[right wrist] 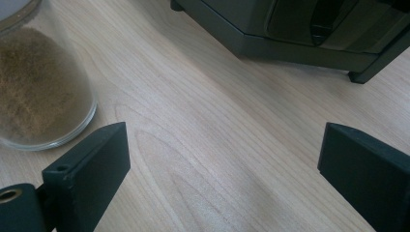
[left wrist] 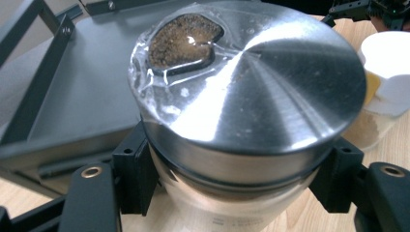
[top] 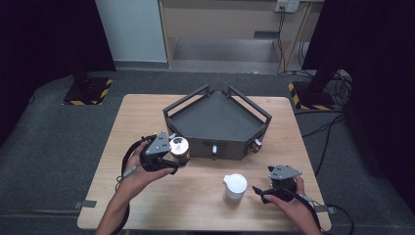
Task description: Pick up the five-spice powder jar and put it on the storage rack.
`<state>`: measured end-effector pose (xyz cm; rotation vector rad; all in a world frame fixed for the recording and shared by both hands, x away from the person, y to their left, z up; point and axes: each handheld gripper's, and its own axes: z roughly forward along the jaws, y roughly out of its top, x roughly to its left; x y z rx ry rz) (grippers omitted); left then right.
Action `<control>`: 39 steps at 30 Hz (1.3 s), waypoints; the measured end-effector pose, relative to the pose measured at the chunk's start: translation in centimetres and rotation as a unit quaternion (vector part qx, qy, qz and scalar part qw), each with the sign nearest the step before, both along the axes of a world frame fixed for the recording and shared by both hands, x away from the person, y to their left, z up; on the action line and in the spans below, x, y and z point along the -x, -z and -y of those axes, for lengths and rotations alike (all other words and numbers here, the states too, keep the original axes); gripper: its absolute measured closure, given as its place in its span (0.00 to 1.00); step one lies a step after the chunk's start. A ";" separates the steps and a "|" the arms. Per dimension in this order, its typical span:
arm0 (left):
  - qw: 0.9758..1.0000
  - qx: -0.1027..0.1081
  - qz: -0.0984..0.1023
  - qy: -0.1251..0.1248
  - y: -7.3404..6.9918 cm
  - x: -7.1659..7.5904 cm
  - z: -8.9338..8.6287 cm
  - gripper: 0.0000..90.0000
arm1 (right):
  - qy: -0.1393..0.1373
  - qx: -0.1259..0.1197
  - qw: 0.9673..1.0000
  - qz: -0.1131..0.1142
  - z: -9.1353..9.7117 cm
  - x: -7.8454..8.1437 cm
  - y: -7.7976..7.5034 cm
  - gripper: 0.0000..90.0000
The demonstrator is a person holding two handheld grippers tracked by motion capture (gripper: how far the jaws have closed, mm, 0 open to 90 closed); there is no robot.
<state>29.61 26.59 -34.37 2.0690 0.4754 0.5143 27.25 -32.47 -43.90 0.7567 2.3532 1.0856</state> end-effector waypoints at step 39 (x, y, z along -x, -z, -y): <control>1.000 -0.007 0.019 -0.004 -6.0 -6.7 3.6 0.33 | 0.003 0.008 1.000 -0.006 0.1 0.2 0.3 0.06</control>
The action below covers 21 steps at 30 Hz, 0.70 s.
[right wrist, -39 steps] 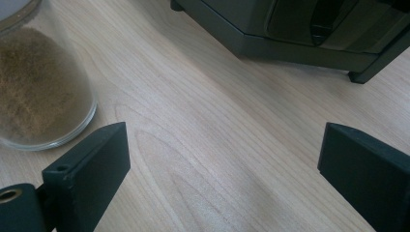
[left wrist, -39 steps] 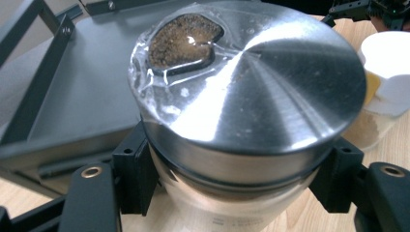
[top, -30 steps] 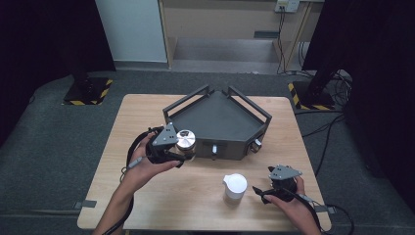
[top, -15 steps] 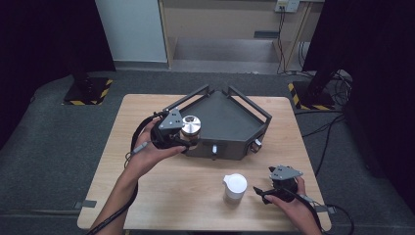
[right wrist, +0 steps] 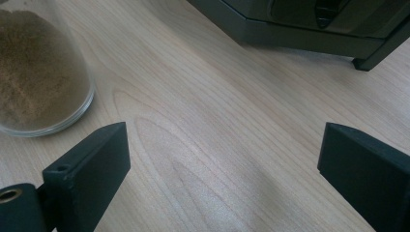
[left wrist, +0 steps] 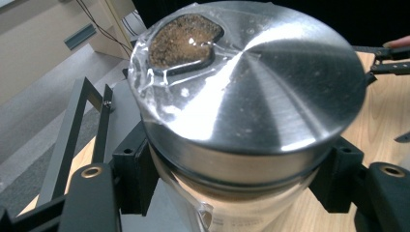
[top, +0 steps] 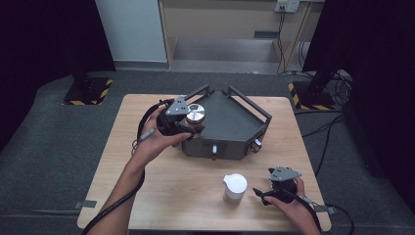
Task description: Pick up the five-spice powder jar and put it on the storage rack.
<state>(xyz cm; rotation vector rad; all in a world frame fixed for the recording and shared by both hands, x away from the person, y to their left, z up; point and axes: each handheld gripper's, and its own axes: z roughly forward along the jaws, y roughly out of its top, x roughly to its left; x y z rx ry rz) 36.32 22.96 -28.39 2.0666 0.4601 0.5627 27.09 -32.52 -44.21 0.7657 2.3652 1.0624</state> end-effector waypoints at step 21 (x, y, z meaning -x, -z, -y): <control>0.999 -0.002 -0.029 -0.026 3.3 -4.7 0.5 0.33 | 0.009 -0.004 1.000 -0.005 0.4 0.3 0.2 0.06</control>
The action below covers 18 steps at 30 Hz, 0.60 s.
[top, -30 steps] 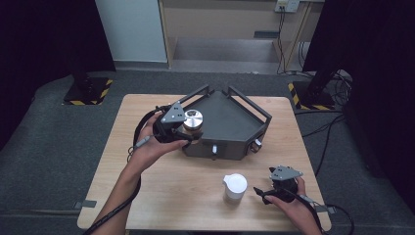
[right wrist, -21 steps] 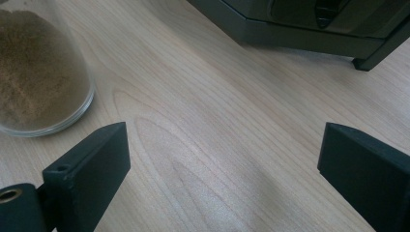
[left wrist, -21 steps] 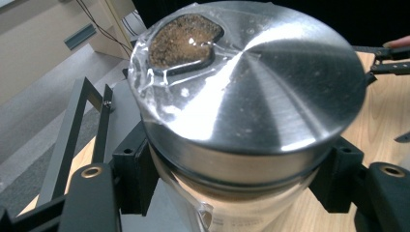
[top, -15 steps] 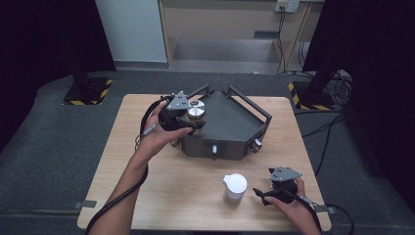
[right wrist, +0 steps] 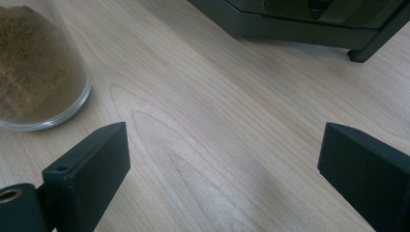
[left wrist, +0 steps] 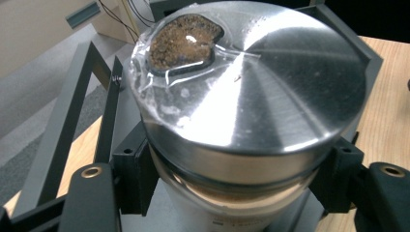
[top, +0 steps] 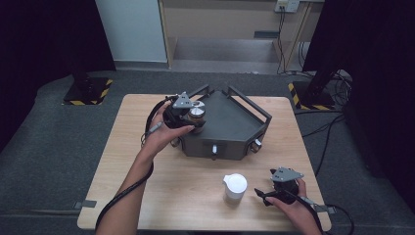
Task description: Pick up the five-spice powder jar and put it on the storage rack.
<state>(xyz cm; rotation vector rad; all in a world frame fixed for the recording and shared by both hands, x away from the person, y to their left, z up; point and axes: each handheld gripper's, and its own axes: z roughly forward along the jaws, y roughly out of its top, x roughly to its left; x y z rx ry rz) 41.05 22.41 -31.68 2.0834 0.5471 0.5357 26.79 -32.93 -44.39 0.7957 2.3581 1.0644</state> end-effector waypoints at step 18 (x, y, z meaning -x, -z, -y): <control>0.998 0.047 -0.033 -0.003 1.9 -1.7 -1.3 0.33 | 0.002 -0.002 1.000 0.002 0.2 0.1 0.0 0.06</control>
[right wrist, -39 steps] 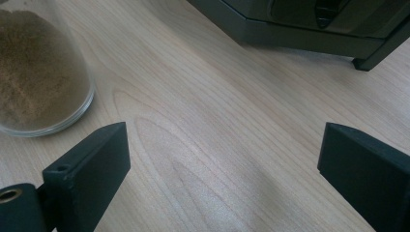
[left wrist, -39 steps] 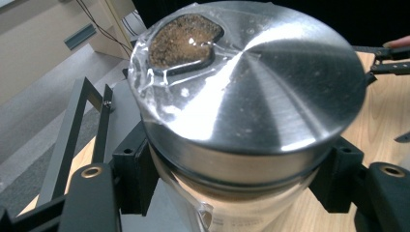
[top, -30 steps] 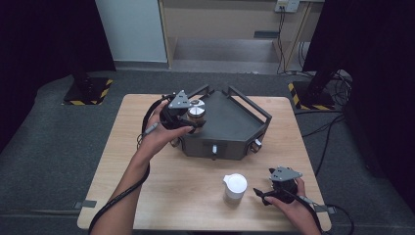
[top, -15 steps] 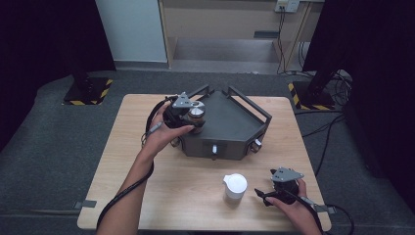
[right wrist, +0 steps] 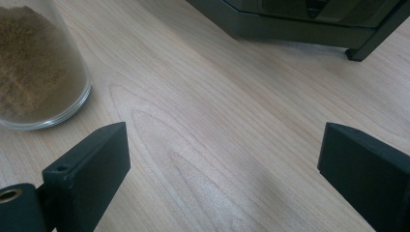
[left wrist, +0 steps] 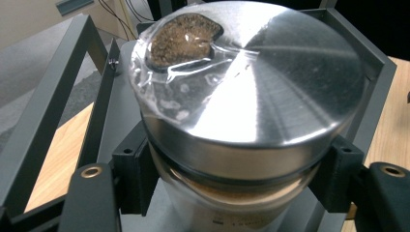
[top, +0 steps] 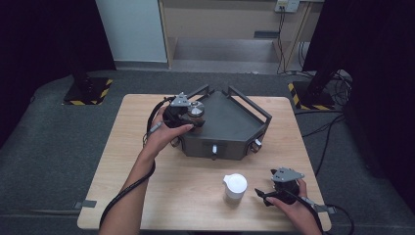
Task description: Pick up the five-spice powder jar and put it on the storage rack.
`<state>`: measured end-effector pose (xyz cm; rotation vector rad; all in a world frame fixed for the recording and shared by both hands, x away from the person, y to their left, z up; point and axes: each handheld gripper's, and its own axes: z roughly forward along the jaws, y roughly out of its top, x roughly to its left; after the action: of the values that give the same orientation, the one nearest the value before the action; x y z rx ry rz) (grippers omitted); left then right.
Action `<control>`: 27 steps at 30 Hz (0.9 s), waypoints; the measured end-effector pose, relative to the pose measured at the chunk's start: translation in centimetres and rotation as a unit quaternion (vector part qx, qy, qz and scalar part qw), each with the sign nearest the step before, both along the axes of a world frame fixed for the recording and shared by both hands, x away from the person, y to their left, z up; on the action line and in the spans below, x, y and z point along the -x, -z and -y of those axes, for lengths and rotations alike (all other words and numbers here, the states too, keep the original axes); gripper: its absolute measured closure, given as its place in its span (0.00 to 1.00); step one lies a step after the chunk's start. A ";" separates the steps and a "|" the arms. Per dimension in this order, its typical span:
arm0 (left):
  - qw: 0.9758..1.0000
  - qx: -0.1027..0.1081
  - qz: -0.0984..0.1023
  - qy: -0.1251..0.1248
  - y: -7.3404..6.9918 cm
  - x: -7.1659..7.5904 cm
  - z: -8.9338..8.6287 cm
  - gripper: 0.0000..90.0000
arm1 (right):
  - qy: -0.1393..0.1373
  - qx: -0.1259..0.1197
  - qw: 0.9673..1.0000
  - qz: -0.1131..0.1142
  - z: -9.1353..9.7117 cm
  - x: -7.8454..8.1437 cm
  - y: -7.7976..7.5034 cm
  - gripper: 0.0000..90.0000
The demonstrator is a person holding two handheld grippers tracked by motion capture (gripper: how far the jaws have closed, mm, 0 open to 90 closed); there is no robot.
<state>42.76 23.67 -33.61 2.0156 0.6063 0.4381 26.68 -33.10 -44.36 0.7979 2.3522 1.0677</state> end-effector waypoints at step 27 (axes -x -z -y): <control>1.000 -0.013 -0.010 -0.001 -0.7 -0.3 0.3 0.33 | -0.002 -0.003 1.000 -0.002 -0.1 0.0 0.0 0.06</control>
<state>43.07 23.34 -32.94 2.0464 0.6185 0.4303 26.65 -32.96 -44.38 0.7976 2.3554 1.0760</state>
